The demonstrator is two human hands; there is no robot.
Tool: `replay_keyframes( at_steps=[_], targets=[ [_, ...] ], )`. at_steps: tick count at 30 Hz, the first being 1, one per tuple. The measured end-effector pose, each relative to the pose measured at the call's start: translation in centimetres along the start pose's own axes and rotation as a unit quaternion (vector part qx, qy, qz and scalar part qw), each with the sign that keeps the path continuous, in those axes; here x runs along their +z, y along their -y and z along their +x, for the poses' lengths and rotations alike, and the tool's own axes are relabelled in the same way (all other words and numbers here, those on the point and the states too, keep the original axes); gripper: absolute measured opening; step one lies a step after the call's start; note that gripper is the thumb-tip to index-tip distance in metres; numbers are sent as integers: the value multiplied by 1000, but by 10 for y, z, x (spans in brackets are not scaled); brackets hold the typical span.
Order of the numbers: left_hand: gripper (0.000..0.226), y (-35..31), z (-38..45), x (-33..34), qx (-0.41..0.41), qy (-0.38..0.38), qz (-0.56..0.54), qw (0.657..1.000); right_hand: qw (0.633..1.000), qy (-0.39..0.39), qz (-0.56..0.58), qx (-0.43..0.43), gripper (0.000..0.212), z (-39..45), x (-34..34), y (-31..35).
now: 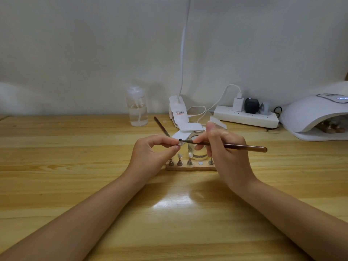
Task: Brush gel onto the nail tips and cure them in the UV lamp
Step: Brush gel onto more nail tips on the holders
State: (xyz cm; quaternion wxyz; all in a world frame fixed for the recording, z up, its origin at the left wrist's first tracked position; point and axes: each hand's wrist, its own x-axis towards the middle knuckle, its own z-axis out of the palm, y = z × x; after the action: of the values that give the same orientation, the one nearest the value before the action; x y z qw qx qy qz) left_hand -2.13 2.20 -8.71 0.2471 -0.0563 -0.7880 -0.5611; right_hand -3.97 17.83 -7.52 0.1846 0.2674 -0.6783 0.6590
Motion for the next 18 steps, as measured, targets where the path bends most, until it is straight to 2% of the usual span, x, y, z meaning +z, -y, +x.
replay_keyframes(
  at_steps=[9,14,18],
  targets=[
    [24,-1,0,-1,-6,6,4,1000,1000,-22,16,-6,43,1,-2,-1],
    [25,-1,0,-1,-4,8,1,1000,999,5,-21,-28,39,1,0,-2],
    [26,-1,0,0,-8,5,-7,1000,1000,0,3,-10,41,0,1,-2]
  ],
)
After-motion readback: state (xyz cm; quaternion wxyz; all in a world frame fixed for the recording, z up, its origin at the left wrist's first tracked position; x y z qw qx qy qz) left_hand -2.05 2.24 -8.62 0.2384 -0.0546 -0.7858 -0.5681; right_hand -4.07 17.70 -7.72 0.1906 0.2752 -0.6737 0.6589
